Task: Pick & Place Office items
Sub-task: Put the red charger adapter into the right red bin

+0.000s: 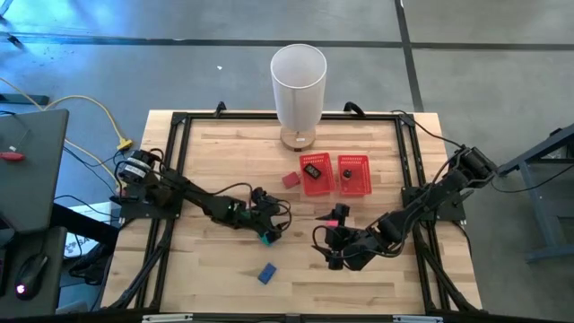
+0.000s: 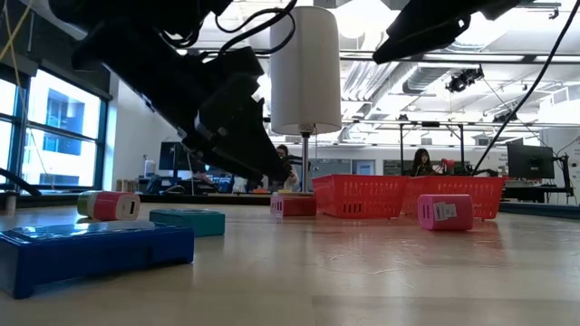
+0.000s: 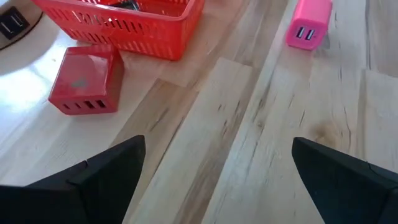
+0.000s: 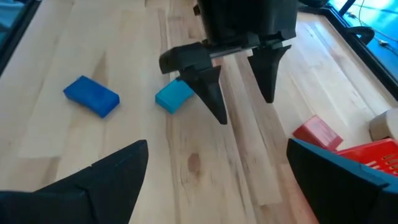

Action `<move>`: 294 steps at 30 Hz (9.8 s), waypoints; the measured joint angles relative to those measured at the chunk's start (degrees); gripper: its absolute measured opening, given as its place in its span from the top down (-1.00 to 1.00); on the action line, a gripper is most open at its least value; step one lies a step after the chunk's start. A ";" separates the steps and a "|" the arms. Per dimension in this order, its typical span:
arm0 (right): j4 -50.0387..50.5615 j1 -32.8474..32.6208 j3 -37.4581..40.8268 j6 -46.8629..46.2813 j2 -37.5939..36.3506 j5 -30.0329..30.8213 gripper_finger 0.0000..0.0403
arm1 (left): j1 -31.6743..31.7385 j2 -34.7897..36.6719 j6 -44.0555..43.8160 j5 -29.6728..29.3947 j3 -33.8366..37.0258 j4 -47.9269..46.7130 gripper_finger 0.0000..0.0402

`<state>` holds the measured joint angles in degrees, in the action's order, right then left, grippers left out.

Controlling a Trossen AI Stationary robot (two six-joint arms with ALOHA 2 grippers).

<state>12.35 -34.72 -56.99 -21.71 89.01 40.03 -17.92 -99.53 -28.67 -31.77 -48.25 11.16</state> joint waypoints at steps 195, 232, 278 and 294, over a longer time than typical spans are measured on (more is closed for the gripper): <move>5.30 6.01 0.00 3.67 0.04 2.86 -0.84 | 12.70 -16.48 10.03 0.82 10.32 46.72 -0.02; 3.97 6.67 0.00 3.53 0.04 2.84 -0.84 | -4.12 2.95 16.77 -10.24 10.29 34.47 -0.01; -15.63 17.11 -0.04 11.47 2.86 -22.18 -0.84 | -6.40 2.95 22.71 -5.09 10.16 43.05 -0.01; -16.05 17.40 -0.02 13.60 3.67 -21.77 -0.84 | -6.40 2.95 22.80 -5.12 10.14 42.88 -0.01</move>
<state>-3.70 -17.32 -57.01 -8.10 92.68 18.26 -24.32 -96.57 -5.87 -36.88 -38.11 54.03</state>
